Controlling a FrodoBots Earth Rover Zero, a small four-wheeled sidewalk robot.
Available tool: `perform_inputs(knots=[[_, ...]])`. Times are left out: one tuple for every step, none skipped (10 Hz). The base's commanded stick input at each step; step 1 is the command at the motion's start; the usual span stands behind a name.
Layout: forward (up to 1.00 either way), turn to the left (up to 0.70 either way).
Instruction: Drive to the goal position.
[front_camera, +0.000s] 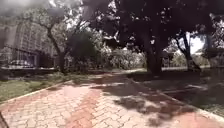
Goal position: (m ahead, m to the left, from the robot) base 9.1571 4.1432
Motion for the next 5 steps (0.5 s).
perform_inputs(knots=[[0.7,0.0],[0.7,0.0],[0.7,0.0],[0.7,0.0],[0.7,0.0]])
